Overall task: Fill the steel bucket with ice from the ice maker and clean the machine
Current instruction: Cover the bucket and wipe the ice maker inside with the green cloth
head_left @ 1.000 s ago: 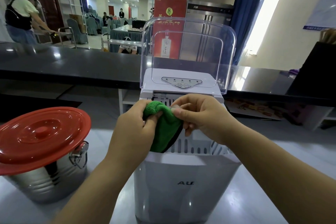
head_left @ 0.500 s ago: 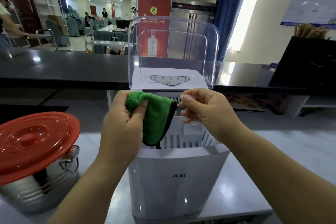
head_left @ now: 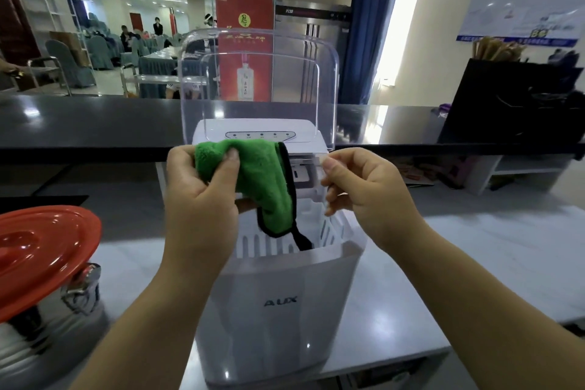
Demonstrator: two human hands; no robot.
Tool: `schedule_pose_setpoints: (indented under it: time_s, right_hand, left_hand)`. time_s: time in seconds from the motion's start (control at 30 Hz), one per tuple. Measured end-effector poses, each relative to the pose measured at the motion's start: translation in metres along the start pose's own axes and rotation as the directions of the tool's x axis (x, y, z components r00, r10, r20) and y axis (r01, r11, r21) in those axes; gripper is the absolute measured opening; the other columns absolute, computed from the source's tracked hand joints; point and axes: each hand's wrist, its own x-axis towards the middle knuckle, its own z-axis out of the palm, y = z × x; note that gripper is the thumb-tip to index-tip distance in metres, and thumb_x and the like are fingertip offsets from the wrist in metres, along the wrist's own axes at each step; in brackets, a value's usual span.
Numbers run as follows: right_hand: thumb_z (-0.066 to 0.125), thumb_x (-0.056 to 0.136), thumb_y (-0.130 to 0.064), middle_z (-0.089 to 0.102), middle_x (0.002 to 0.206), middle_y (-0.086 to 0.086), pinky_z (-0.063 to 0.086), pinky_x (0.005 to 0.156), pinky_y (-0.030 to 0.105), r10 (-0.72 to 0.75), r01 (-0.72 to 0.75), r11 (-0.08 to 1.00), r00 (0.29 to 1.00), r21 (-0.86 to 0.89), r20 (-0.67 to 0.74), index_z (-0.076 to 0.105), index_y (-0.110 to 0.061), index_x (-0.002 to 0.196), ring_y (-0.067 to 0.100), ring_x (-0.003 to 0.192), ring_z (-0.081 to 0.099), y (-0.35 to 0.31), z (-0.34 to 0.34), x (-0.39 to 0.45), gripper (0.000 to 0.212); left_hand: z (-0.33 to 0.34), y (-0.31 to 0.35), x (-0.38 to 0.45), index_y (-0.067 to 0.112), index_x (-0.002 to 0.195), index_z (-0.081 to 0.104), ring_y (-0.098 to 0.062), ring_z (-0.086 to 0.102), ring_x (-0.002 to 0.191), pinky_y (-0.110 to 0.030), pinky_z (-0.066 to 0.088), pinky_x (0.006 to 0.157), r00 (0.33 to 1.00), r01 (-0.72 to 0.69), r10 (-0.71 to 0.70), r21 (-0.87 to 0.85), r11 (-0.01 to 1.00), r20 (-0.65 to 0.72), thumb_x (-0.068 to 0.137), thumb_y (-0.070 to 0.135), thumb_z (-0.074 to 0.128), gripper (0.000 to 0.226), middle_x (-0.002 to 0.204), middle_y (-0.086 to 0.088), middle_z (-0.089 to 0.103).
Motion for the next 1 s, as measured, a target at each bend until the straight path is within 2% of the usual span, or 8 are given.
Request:
schedule_pose_setpoints:
  time_s: [0.13, 0.2, 0.3, 0.5, 0.57, 0.67, 0.83, 1.0]
  right_hand:
    - [0.058, 0.090, -0.006, 0.066, 0.078, 0.009, 0.055, 0.054, 0.024, -0.009, 0.008, 1.000, 0.999, -0.018, -0.053, 0.064, -0.004, 0.098, 0.011, 0.058, 0.061, 0.006, -0.028, 0.002, 0.010]
    - [0.060, 0.089, -0.005, 0.068, 0.081, 0.011, 0.054, 0.054, 0.024, 0.009, -0.007, 1.000, 0.997, 0.018, -0.075, 0.065, -0.005, 0.098, 0.012, 0.059, 0.062, 0.010, -0.042, 0.003, 0.010]
    - [0.061, 0.089, -0.009, 0.069, 0.079, 0.008, 0.053, 0.052, 0.023, 0.030, -0.026, 0.999, 0.995, 0.040, -0.096, 0.066, -0.008, 0.097, 0.012, 0.058, 0.064, 0.016, -0.064, 0.004, 0.009]
    - [0.059, 0.091, -0.012, 0.065, 0.069, 0.003, 0.051, 0.048, 0.024, 0.059, -0.052, 0.997, 0.991, 0.056, -0.122, 0.066, -0.009, 0.094, 0.011, 0.052, 0.058, 0.030, -0.107, 0.002, 0.008]
    - [0.060, 0.091, -0.014, 0.063, 0.066, 0.002, 0.051, 0.048, 0.026, 0.065, -0.061, 0.998, 0.989, 0.034, -0.130, 0.067, -0.011, 0.092, 0.012, 0.052, 0.056, 0.035, -0.119, 0.000, 0.008]
    - [0.059, 0.091, -0.015, 0.061, 0.065, 0.004, 0.051, 0.048, 0.026, 0.086, -0.081, 0.996, 0.985, 0.038, -0.152, 0.067, -0.010, 0.091, 0.012, 0.051, 0.054, 0.044, -0.137, -0.003, 0.009]
    - [0.059, 0.092, -0.011, 0.063, 0.072, 0.008, 0.052, 0.049, 0.025, 0.173, -0.172, 0.985, 0.971, 0.018, -0.167, 0.065, -0.010, 0.091, 0.012, 0.055, 0.057, 0.071, -0.165, -0.011, 0.007]
    - [0.063, 0.089, -0.007, 0.066, 0.080, 0.010, 0.056, 0.056, 0.025, 0.273, -0.290, 0.950, 0.951, -0.113, -0.146, 0.066, -0.007, 0.098, 0.011, 0.063, 0.064, 0.112, -0.185, -0.020, 0.010]
  left_hand:
    - [0.021, -0.005, 0.000, 0.030, 0.093, 0.038, -0.021, 0.065, 0.087, -0.040, 0.059, 0.060, 0.993, -0.102, 0.107, 0.076, 0.992, -0.054, 0.093, -0.002, 0.049, 0.034, 0.099, -0.004, 0.050]
    - [0.034, -0.008, -0.001, 0.036, 0.094, 0.043, -0.021, 0.065, 0.085, -0.043, 0.059, 0.060, 0.988, -0.150, 0.154, 0.109, 0.983, -0.032, 0.093, -0.005, 0.046, 0.041, 0.096, -0.001, 0.052]
    - [0.059, -0.012, -0.003, 0.028, 0.086, 0.055, -0.020, 0.065, 0.083, -0.044, 0.060, 0.064, 0.985, -0.171, 0.170, 0.119, 0.978, 0.025, 0.093, -0.005, 0.044, 0.036, 0.086, 0.004, 0.058]
    - [0.113, -0.026, -0.013, 0.019, 0.081, 0.057, -0.015, 0.063, 0.075, -0.038, 0.059, 0.063, 0.996, -0.082, 0.082, 0.015, 0.997, 0.033, 0.091, -0.008, 0.045, 0.031, 0.080, 0.002, 0.060]
    - [0.127, -0.034, -0.018, 0.020, 0.082, 0.057, -0.019, 0.062, 0.079, -0.043, 0.059, 0.067, 0.997, -0.067, 0.066, 0.017, 0.998, 0.027, 0.090, -0.006, 0.047, 0.029, 0.081, 0.001, 0.059]
    - [0.144, -0.046, -0.025, 0.026, 0.081, 0.058, -0.027, 0.063, 0.087, -0.056, 0.055, 0.075, 0.996, -0.075, 0.073, 0.060, 0.995, 0.042, 0.087, 0.003, 0.052, 0.024, 0.084, 0.002, 0.060]
    - [0.163, -0.071, -0.037, 0.027, 0.082, 0.058, -0.026, 0.064, 0.089, -0.055, 0.056, 0.072, 0.997, -0.020, 0.012, 0.114, 0.993, 0.071, 0.092, -0.001, 0.049, 0.031, 0.086, 0.002, 0.061]
    - [0.171, -0.098, -0.052, 0.035, 0.085, 0.058, -0.014, 0.062, 0.092, -0.050, 0.056, 0.076, 0.989, -0.078, 0.040, 0.266, 0.961, 0.145, 0.084, 0.017, 0.049, 0.020, 0.089, 0.018, 0.062]
